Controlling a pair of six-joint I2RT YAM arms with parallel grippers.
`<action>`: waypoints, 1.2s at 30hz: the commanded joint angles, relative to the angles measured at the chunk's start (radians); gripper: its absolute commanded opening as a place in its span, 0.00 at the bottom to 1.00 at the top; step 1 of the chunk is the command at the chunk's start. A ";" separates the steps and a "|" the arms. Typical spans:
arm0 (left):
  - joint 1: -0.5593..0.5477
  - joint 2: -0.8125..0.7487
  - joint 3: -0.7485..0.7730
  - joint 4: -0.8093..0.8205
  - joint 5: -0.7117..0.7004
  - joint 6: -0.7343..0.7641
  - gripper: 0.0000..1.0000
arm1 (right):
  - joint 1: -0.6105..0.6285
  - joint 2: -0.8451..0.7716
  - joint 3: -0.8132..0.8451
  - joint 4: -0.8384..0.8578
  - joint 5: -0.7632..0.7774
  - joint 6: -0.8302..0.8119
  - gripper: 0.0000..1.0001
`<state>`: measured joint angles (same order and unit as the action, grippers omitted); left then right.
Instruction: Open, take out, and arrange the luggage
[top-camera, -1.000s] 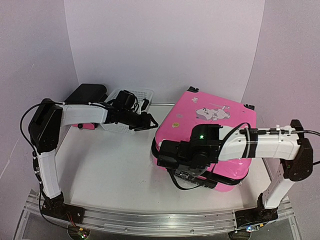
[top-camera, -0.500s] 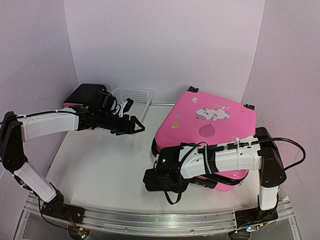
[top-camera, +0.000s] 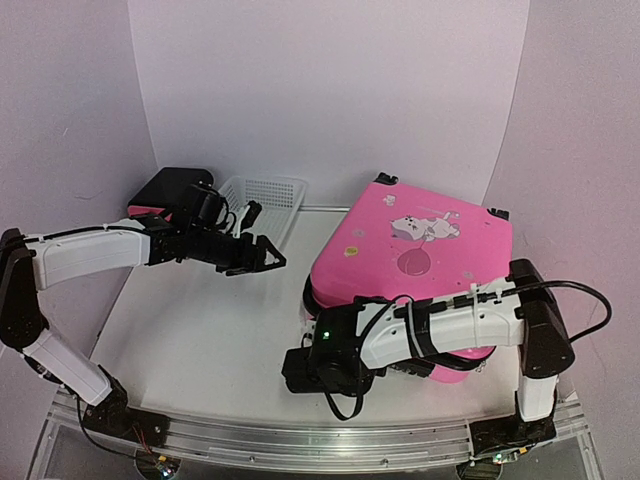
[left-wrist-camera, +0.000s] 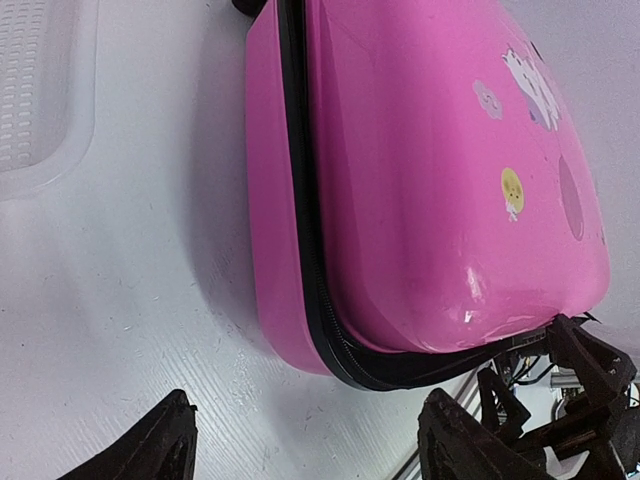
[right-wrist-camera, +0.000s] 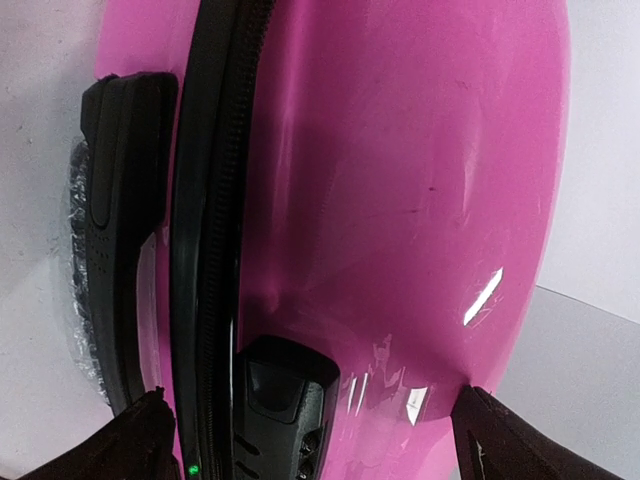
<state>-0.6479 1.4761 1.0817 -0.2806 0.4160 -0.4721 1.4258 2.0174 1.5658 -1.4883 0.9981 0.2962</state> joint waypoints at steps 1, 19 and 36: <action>-0.001 -0.027 0.012 0.025 0.013 -0.006 0.77 | -0.038 -0.025 -0.029 -0.016 0.070 0.025 0.98; -0.001 -0.031 0.007 0.026 0.035 -0.027 0.78 | -0.081 -0.078 0.029 -0.148 0.176 0.100 0.98; 0.011 -0.070 -0.064 0.192 0.294 -0.164 0.80 | -0.096 -0.244 0.061 -0.151 0.246 0.178 0.98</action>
<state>-0.6434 1.4208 1.0374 -0.2234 0.5934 -0.5663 1.3563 1.9015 1.5913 -1.5448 1.0859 0.4160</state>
